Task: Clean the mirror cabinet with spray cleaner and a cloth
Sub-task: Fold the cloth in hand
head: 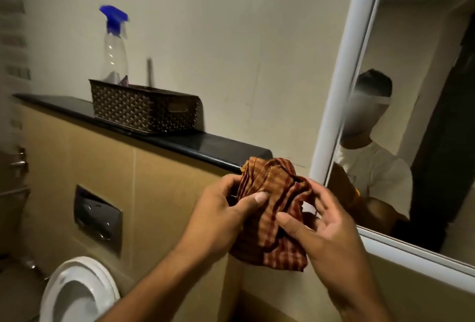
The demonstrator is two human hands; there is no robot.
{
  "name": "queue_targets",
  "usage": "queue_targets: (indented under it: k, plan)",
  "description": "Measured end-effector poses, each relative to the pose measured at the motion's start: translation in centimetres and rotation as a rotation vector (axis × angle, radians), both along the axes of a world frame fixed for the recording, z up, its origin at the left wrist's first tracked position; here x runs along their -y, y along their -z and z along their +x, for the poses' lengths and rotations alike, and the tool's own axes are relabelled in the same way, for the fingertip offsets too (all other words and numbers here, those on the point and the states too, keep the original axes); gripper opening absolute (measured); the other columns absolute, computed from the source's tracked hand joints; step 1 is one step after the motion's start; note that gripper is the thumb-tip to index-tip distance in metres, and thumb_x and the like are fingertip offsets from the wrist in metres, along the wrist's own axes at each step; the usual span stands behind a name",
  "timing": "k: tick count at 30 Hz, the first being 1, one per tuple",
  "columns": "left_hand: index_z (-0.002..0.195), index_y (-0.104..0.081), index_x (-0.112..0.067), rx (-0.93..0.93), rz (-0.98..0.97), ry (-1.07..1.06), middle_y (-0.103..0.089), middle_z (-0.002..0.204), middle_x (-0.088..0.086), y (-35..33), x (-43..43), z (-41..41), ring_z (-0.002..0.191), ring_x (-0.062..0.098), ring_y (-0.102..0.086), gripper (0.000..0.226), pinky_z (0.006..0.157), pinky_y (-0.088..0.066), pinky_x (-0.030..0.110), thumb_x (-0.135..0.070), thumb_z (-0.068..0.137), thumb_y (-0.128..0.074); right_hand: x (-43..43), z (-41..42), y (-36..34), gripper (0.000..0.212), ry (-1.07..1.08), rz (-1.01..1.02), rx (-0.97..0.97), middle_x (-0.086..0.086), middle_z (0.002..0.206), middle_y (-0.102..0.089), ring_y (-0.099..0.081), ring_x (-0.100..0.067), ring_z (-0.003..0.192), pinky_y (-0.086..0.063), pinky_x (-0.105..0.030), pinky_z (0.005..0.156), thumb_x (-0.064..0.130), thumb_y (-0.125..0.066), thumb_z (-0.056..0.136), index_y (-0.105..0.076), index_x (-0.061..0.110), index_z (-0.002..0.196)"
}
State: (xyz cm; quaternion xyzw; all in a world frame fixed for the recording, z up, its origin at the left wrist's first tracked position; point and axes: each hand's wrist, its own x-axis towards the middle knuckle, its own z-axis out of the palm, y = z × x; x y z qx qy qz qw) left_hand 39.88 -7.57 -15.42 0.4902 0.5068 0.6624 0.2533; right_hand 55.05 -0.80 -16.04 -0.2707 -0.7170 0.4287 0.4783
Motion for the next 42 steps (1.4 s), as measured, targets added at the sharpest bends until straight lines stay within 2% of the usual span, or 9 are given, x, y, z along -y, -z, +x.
queue_targets:
  k: [4,10,16,20,23,27,31,37,42]
  plan:
    - [0.108,-0.068,-0.020,-0.079,0.066,-0.021,-0.075,0.096,-0.004,-3.3,1.5,-5.7,0.090,0.011,-0.071,0.019,0.080,-0.059,0.032,-0.025,0.091,-0.062,-0.5,-5.0,-2.4,0.059,0.039,0.118,-0.007,0.011,0.107,-0.072,-0.069,-0.011,0.097,-0.059,-0.043,0.084,0.042,-0.082,0.060,-0.062,0.039,0.115]
    - [0.102,-0.069,-0.012,-0.223,0.188,-0.213,-0.074,0.093,0.004,-9.3,1.9,-14.3,0.087,0.018,-0.072,0.018,0.081,-0.059,0.041,-0.023,0.089,-0.066,-2.0,-15.4,-8.6,0.044,0.053,0.262,-0.125,0.004,0.099,-0.074,-0.071,-0.014,0.091,-0.059,-0.044,0.082,0.020,-0.088,0.067,-0.067,0.024,0.106]
    - [0.102,-0.066,-0.008,-0.384,0.199,-0.311,-0.073,0.093,0.012,-18.0,-1.3,-24.3,0.089,0.027,-0.071,0.020,0.084,-0.058,0.047,-0.025,0.093,-0.064,-3.7,-25.9,-16.5,0.050,0.103,0.421,-0.140,0.008,0.107,-0.066,-0.065,-0.009,0.095,-0.055,-0.025,0.080,0.028,-0.083,0.071,-0.058,0.019,0.114]
    - [0.096,-0.061,-0.014,-0.464,0.144,-0.344,-0.068,0.088,0.003,-20.8,-3.7,-28.8,0.082,0.016,-0.069,0.007,0.069,-0.058,0.026,-0.021,0.093,-0.063,-6.0,-31.0,-19.3,0.050,0.183,0.452,-0.087,0.005,0.096,-0.067,-0.064,-0.009,0.087,-0.052,-0.020,0.074,0.019,-0.079,0.071,-0.053,0.016,0.114]
    - [0.120,-0.053,-0.012,-0.526,0.062,-0.412,-0.065,0.100,0.004,-20.7,-6.3,-31.8,0.094,0.019,-0.066,0.033,0.081,-0.058,0.034,-0.018,0.090,-0.066,-8.4,-34.0,-19.6,0.045,0.213,0.455,0.044,0.003,0.093,-0.067,-0.064,-0.014,0.086,-0.054,-0.030,0.079,0.021,-0.077,0.072,-0.054,0.017,0.110]
    - [0.145,-0.030,-0.012,-0.743,-0.239,-0.478,-0.060,0.118,0.013,-18.6,-8.7,-34.8,0.095,0.021,-0.060,0.074,0.080,-0.052,0.033,-0.020,0.085,-0.073,-11.5,-36.3,-18.4,0.036,0.284,0.443,0.516,-0.003,0.094,-0.070,-0.065,-0.023,0.089,-0.052,-0.032,0.079,0.039,-0.078,0.064,-0.067,0.015,0.088]
    - [0.133,-0.054,-0.011,-1.035,-0.648,-0.275,-0.056,0.129,0.007,-17.9,-9.5,-35.5,0.108,0.021,-0.054,0.038,0.098,-0.042,0.035,-0.016,0.096,-0.055,-12.2,-36.8,-17.4,0.031,0.038,0.452,0.983,-0.011,0.118,-0.068,-0.064,-0.027,0.106,-0.045,-0.023,0.074,0.026,-0.054,0.093,-0.069,0.013,0.117]
    - [0.128,-0.061,-0.015,-1.135,-0.878,-0.142,-0.060,0.123,0.003,-18.5,-10.8,-34.8,0.110,0.020,-0.057,0.032,0.104,-0.043,0.038,-0.017,0.100,-0.045,-11.9,-37.5,-17.7,0.034,0.053,0.458,1.062,-0.019,0.121,-0.065,-0.061,-0.031,0.108,-0.045,-0.030,0.086,0.016,-0.044,0.096,-0.066,0.004,0.119]
    - [0.124,-0.063,-0.013,-1.169,-0.858,-0.174,-0.060,0.124,0.005,-18.1,-11.4,-35.4,0.114,0.021,-0.056,0.030,0.103,-0.043,0.037,-0.020,0.100,-0.047,-12.2,-36.9,-16.7,0.031,0.125,0.504,1.005,-0.019,0.126,-0.062,-0.058,-0.034,0.115,-0.046,-0.032,0.092,0.011,-0.043,0.097,-0.062,0.004,0.120]
